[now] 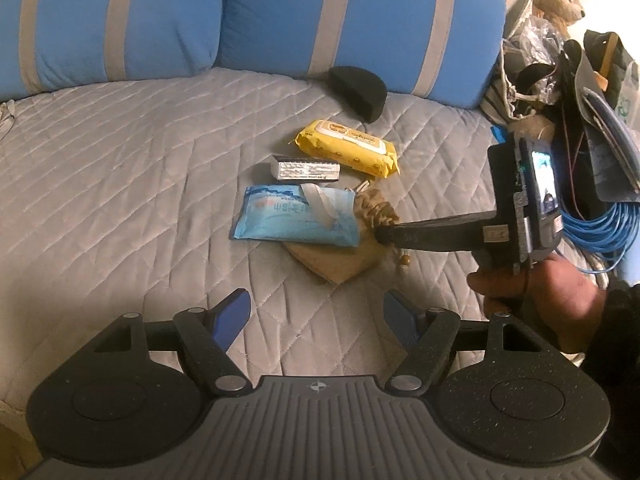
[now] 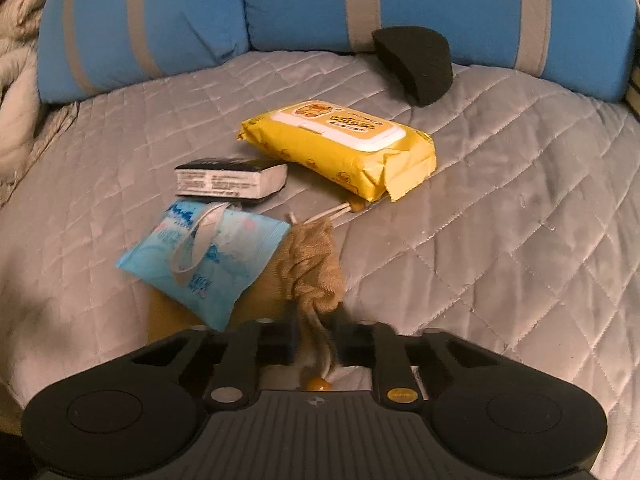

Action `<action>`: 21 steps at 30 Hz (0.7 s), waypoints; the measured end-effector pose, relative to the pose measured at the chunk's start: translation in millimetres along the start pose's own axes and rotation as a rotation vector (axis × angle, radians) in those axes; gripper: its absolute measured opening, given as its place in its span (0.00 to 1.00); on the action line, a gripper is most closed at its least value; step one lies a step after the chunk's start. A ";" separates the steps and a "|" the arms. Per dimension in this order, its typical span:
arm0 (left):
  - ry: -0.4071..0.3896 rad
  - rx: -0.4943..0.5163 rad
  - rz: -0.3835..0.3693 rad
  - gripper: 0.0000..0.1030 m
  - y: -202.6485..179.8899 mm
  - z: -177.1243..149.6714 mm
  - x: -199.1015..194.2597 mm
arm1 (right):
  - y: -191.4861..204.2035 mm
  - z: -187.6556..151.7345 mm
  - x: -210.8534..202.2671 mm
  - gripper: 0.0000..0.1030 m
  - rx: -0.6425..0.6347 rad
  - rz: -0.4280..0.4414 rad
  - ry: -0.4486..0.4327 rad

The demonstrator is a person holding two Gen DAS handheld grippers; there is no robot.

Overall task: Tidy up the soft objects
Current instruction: 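Grasp the tan burlap drawstring pouch with the right tool, then lift the burlap pouch up off the bed with the right tool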

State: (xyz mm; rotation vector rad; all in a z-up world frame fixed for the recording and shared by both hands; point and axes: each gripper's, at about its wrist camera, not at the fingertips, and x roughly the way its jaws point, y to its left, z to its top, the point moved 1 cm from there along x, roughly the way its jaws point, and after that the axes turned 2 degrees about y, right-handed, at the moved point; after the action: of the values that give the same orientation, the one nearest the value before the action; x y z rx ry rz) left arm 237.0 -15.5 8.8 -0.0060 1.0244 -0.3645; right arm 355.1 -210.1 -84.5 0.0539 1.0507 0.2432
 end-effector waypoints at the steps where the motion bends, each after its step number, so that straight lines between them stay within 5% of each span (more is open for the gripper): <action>1: 0.002 0.003 0.001 0.71 -0.5 -0.1 0.4 | 2.0 -0.1 -2.6 0.11 -0.017 -0.006 -0.001; 8: 0.003 0.003 0.004 0.71 -1.6 1.7 2.1 | 5.3 -5.0 -35.4 0.11 -0.093 -0.118 -0.006; 21: -0.011 0.061 -0.001 0.71 -11.5 -2.9 3.8 | -16.6 -42.7 -106.6 0.11 -0.027 -0.196 0.011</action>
State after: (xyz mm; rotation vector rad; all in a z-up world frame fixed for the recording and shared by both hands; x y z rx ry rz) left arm 232.9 -27.0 6.2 0.0463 1.0022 -0.3963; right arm 270.6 -253.2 -17.6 -0.0744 1.0556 0.0796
